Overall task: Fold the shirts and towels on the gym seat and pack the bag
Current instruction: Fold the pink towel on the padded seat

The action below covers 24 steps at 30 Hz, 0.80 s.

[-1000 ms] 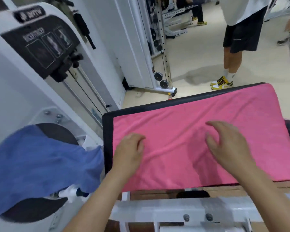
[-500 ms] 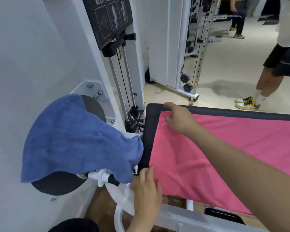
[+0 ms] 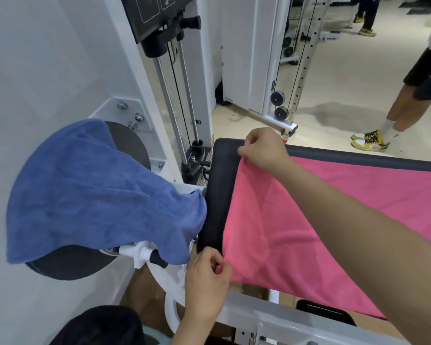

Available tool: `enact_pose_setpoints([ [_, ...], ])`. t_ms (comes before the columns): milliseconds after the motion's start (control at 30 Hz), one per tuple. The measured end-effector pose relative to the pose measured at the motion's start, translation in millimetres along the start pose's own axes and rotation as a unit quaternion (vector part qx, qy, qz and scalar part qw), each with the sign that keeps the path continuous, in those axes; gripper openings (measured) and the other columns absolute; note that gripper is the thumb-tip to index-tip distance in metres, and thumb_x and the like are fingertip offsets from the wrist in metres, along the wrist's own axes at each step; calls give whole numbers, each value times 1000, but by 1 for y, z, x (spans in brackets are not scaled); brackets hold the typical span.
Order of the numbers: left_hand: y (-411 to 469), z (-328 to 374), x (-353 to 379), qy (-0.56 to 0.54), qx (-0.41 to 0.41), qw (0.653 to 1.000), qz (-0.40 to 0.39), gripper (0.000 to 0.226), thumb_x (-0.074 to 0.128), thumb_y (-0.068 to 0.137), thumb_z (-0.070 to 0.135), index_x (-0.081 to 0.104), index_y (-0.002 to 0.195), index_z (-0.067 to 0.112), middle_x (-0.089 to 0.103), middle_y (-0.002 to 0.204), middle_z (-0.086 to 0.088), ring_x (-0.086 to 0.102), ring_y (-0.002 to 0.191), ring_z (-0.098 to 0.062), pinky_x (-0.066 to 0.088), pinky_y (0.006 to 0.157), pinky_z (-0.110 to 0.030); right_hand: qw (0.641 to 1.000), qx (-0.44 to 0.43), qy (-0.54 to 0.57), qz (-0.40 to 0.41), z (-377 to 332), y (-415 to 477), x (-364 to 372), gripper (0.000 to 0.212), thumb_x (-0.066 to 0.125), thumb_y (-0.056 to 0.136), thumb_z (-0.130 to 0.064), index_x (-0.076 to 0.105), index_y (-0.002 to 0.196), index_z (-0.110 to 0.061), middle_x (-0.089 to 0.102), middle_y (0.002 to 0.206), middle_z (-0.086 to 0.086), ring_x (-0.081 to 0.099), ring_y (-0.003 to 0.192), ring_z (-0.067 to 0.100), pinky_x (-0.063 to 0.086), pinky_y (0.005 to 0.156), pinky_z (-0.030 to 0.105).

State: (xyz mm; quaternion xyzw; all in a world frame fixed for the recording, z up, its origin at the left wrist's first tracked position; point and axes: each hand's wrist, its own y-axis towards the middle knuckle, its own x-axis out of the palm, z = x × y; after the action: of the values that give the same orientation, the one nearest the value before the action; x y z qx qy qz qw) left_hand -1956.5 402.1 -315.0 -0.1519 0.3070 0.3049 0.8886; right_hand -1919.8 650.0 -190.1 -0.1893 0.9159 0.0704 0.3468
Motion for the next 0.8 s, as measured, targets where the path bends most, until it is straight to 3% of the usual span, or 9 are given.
enact_pose_setpoints([
  [100, -18, 25, -11, -80, 40, 994, -57, 34, 67, 80, 5, 44, 70, 27, 45, 59, 7, 40, 52, -9, 33, 51, -17, 998, -9, 65, 22, -2, -14, -28, 20, 62, 73, -3, 51, 67, -17, 52, 63, -3, 51, 61, 16, 45, 60, 31],
  [267, -49, 84, -9, -125, 131, 968, -172, 43, 70, 81, 11, 44, 89, 44, 55, 77, 18, 41, 49, -8, 36, 53, -14, 976, 5, 210, 52, 22, -58, -102, 26, 69, 81, 0, 65, 103, -13, 60, 77, 7, 60, 64, 17, 57, 65, 30],
  [367, -65, 113, 14, -114, 175, 945, -253, 66, 70, 81, 14, 36, 106, 65, 55, 89, 17, 50, 60, -7, 48, 65, -20, 976, 12, 182, 118, 51, -88, -144, 23, 68, 83, 1, 67, 102, -11, 61, 73, 1, 57, 57, 10, 48, 53, 18],
  [433, -77, 133, 35, -66, 210, 928, -301, 71, 67, 84, 19, 31, 119, 69, 51, 87, 19, 50, 69, -8, 50, 79, -25, 975, 26, 143, 168, 76, -108, -169, 21, 65, 84, 2, 68, 98, -12, 61, 74, -4, 56, 57, 10, 49, 51, 19],
  [500, -90, 154, 58, -22, 238, 908, -343, 69, 63, 89, 21, 28, 133, 60, 45, 98, 25, 50, 83, -10, 47, 89, -25, 968, 43, 130, 209, 103, -123, -191, 23, 62, 83, 6, 68, 94, -13, 61, 76, -4, 58, 57, 16, 58, 57, 32],
  [600, -115, 183, 100, 8, 259, 883, -391, 68, 56, 93, 18, 21, 144, 48, 49, 124, 13, 51, 108, -13, 43, 97, -28, 960, 62, 105, 250, 148, -137, -220, 24, 62, 79, 6, 67, 88, -16, 63, 76, 0, 61, 60, 19, 60, 64, 45],
  [800, -153, 228, 192, 26, 304, 870, -386, 67, 50, 91, 9, 22, 151, 23, 35, 150, -2, 40, 131, -22, 33, 105, -27, 960, 89, 42, 262, 227, -151, -268, 20, 69, 82, -7, 70, 98, -18, 65, 81, -7, 66, 80, 13, 57, 83, 39],
])
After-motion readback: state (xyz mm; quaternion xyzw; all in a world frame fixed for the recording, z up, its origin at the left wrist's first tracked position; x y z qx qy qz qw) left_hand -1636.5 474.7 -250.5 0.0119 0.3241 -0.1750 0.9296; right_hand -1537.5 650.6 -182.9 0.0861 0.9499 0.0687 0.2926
